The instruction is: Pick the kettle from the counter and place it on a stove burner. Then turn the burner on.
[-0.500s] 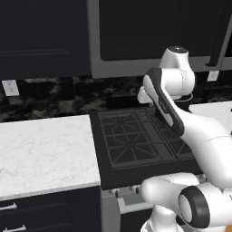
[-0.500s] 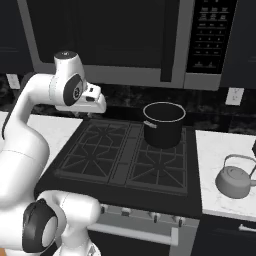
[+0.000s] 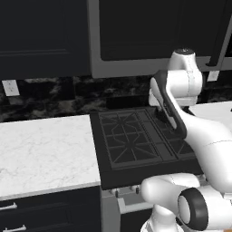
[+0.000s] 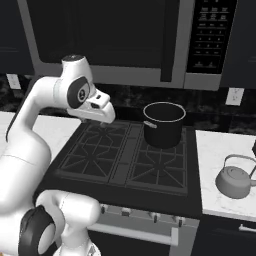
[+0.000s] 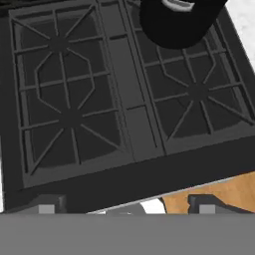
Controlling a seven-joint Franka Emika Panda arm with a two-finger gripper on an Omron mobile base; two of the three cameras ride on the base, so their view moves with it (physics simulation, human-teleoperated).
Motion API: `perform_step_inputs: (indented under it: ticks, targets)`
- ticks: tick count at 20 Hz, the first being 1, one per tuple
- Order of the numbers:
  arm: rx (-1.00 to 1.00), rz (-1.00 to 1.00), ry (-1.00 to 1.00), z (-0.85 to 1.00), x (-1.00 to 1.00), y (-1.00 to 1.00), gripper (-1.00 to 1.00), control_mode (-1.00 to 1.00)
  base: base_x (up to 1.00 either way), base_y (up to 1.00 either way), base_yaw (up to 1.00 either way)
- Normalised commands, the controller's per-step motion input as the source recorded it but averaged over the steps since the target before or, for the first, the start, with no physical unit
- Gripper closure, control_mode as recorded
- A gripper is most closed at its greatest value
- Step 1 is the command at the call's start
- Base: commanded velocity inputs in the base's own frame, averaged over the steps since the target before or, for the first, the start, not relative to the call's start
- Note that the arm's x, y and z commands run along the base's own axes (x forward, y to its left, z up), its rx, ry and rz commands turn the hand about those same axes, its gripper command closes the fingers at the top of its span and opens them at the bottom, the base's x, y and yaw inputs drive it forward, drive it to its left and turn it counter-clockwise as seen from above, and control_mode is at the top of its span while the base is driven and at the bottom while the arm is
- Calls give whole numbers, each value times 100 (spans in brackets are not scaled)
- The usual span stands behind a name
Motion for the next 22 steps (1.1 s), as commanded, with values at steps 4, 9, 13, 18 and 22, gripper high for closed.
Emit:
perform_step_inputs:
  ticks: [4,9,13,18,22]
  targets:
    - [0,-56,22,0,-13,-99,-100,-100,0,0,0]
    - [0,-51,5,-1,0,-100,-100,-100,0,0,0]
    - [0,-47,0,-16,0,-100,-100,-100,0,0,0]
    - [0,-43,-1,-39,-8,-100,-100,-100,0,0,0]
    - [0,-39,-4,-35,-6,-97,-100,-100,0,0,0]
